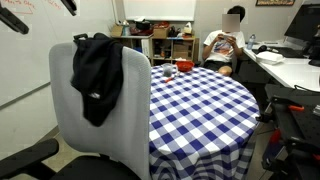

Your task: Put the black t-shirt on the backrest of the grey chair

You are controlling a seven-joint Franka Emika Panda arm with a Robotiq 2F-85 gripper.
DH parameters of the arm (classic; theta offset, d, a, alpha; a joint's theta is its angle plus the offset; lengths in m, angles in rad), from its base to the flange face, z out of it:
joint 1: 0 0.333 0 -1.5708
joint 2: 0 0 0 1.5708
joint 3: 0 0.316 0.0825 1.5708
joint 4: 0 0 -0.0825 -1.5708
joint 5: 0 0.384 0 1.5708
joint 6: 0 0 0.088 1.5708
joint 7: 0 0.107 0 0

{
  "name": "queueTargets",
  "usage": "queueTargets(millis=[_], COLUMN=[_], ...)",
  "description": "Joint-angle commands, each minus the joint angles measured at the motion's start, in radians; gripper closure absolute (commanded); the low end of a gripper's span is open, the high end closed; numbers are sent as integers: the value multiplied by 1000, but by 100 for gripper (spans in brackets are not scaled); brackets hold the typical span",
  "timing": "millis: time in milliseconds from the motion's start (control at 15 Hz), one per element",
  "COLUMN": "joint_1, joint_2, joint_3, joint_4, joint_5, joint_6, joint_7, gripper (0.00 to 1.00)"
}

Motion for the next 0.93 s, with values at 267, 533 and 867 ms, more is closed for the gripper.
queueTargets(millis=[267, 533, 867], joint_1=[-16, -59, -152], joint_2=[-29, -58, -89], joint_3=[65, 48, 59], joint_4=[0, 0, -1], joint_5=[66, 49, 72], joint_6=[14, -8, -32], joint_7=[-166, -297, -500], gripper=[0, 0, 0])
